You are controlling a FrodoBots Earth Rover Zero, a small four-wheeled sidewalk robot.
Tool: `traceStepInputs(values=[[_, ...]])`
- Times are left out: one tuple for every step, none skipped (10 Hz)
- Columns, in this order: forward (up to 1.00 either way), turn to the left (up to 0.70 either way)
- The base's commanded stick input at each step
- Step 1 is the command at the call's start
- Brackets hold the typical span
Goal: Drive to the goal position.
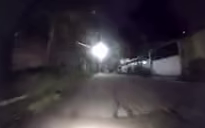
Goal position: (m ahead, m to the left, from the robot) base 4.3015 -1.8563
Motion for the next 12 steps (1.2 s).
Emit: traceStepInputs(values=[[0.70, 0.00], [0.70, 0.00], [0.70, 0.00], [0.70, 0.00], [0.70, 0.00], [0.70, 0.00], [0.70, 0.00], [0.70, 0.00], [0.70, 0.00], [0.70, 0.00], [0.70, -0.06], [0.70, -0.13]])
